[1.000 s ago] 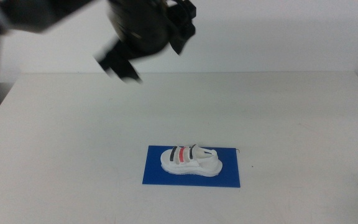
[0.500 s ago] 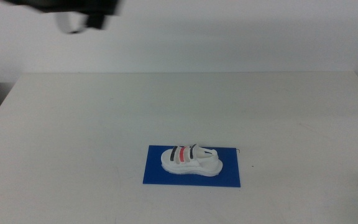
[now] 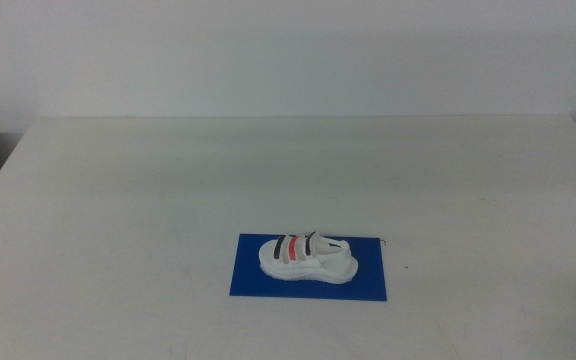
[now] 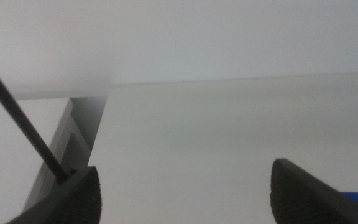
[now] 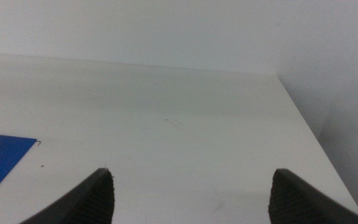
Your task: Use one arm to grab the shoe from the table and place it on the mat.
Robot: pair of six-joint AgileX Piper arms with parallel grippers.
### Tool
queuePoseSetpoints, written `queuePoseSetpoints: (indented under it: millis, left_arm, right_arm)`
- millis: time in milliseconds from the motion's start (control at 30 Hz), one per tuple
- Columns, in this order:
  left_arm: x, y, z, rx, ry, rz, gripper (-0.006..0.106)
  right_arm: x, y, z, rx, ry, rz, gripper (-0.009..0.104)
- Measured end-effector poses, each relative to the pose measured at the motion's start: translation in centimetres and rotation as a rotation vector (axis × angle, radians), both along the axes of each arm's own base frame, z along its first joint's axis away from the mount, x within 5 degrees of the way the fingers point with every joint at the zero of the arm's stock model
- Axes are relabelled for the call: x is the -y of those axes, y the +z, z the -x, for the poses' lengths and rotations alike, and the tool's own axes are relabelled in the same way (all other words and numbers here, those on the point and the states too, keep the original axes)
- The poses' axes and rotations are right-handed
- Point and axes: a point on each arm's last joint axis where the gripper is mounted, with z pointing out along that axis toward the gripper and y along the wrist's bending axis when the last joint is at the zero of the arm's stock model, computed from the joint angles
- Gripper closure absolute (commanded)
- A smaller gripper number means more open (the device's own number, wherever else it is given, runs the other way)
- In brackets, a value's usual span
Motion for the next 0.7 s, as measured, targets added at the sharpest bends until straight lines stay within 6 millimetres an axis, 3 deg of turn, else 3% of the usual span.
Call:
queuePoseSetpoints:
  millis: [300,700]
  left_arm:
    - [-0.8,-6.9,6.3,0.136,-0.015,0.03,0.007]
    - [0.2,-16.1,7.1,0.302,-0.148,0.0,0.007]
  right_arm:
    - [0.0,0.0,0.0,0.0,0.0,0.0,0.031]
    - [0.0,0.0,0.0,0.0,0.0,0.0,0.031]
